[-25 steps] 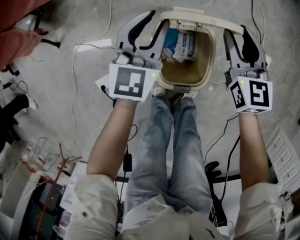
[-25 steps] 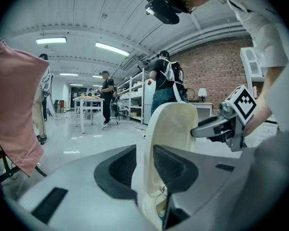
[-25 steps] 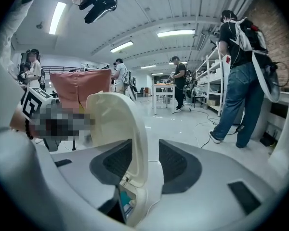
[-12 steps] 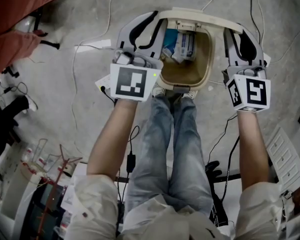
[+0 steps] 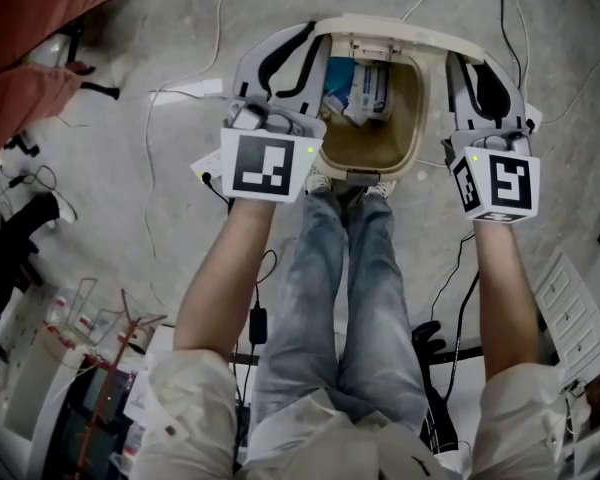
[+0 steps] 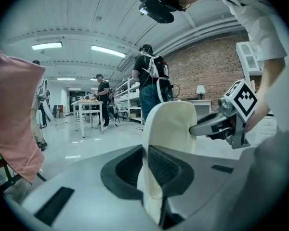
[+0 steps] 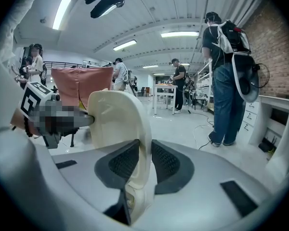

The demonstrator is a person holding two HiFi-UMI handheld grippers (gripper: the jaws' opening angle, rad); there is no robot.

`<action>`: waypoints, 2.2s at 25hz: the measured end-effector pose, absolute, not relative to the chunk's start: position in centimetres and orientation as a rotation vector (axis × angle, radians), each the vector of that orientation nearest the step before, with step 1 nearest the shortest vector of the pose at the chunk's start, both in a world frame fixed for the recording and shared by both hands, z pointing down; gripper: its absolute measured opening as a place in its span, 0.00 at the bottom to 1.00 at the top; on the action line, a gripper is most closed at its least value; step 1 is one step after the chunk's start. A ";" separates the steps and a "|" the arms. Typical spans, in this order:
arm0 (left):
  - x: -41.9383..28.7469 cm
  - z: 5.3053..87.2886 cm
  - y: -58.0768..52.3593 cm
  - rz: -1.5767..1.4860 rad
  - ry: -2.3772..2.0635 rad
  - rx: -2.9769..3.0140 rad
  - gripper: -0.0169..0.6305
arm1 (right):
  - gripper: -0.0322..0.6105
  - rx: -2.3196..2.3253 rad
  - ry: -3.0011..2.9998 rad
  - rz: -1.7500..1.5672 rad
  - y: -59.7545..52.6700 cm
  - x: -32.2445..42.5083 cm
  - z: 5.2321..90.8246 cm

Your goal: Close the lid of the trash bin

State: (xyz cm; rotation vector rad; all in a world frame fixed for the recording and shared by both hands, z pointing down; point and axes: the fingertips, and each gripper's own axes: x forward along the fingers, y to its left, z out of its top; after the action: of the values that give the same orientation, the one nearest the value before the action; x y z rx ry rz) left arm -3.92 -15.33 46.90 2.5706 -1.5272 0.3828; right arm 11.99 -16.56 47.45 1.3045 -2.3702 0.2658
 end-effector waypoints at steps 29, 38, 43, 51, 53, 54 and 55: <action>-3.5 47.0 -12.5 0.584 -1.331 2.754 0.11 | 0.18 1.190 -2.378 0.218 -13.6 12.0 47.4; -3.4 47.5 -10.6 0.669 -1.239 2.800 0.11 | 0.17 1.127 -2.360 0.185 -11.8 11.9 47.6; -3.3 47.7 -9.6 0.686 -1.221 2.801 0.11 | 0.17 1.113 -2.348 0.177 -11.2 11.9 47.9; -2.9 48.3 -7.4 0.743 -1.150 2.831 0.13 | 0.18 1.093 -2.345 0.157 -9.4 12.0 48.3; -2.8 48.6 -6.9 0.759 -1.120 2.842 0.13 | 0.18 1.080 -2.340 0.159 -9.0 12.1 48.6; -2.7 48.7 -6.7 0.771 -1.103 2.851 0.13 | 0.18 1.077 -2.337 0.162 -8.9 12.1 48.7; -2.7 48.9 -6.6 0.780 -1.090 2.858 0.14 | 0.18 1.074 -2.334 0.163 -8.7 12.1 48.8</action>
State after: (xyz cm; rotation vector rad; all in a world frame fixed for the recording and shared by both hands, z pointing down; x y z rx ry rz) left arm -2.70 -6.58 48.88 2.8579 -1.0900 0.7799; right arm 12.11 -8.74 48.82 1.0743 -2.3339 0.1632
